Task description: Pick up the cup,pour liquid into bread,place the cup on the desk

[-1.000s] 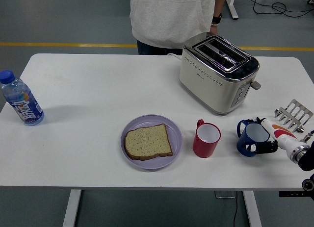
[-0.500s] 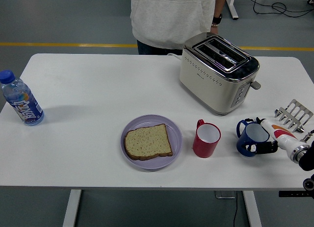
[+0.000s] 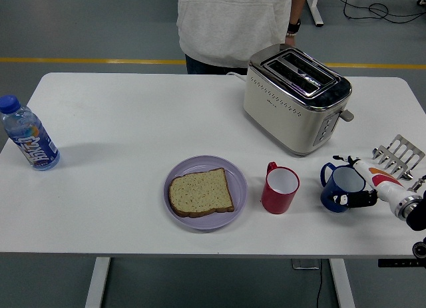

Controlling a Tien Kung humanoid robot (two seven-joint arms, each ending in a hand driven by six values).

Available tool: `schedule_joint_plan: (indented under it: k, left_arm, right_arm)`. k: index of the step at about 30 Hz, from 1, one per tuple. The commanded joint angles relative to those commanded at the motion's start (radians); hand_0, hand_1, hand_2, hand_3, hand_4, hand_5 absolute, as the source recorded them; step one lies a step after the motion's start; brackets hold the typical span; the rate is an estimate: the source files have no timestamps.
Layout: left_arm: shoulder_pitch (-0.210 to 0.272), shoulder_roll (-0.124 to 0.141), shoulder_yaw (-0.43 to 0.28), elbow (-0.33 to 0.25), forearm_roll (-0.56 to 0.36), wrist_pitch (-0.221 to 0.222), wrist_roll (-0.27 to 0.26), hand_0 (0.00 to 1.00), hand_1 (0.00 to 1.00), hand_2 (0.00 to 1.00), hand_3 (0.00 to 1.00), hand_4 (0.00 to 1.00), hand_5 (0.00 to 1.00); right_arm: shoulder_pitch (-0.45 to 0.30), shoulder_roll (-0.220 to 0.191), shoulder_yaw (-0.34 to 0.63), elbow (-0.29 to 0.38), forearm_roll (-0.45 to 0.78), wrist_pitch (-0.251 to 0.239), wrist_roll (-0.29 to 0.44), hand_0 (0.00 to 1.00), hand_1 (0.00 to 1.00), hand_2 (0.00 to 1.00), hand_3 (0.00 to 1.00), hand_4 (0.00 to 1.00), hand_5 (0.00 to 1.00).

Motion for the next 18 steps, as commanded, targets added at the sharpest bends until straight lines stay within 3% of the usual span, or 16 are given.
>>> schedule_joint_plan:
  k: [6, 15, 18]
  left_arm:
    - [-0.004, 0.001, 0.006, 0.0, -0.009, 0.0, -0.004, 0.695, 0.709, 0.71, 0.566, 0.252, 0.998]
    - [-0.002, 0.0, 0.011, 0.0, -0.021, 0.001, -0.009, 0.694, 0.709, 0.71, 0.566, 0.252, 0.998]
    - [0.001, -0.002, 0.008, 0.0, -0.017, 0.001, -0.007, 0.695, 0.709, 0.71, 0.566, 0.252, 0.998]
  right_arm:
    - [-0.003, -0.003, 0.011, 0.02, 0.005, -0.004, 0.004, 0.975, 0.929, 0.998, 0.992, 0.944, 0.228]
    - [-0.034, -0.016, 0.072, 0.114, 0.004, 0.015, 0.002, 0.988, 0.934, 0.998, 0.991, 0.948, 0.227]
    - [-0.057, -0.014, 0.106, 0.153, 0.025, -0.011, -0.003, 0.986, 0.93, 0.998, 0.985, 0.911, 0.213]
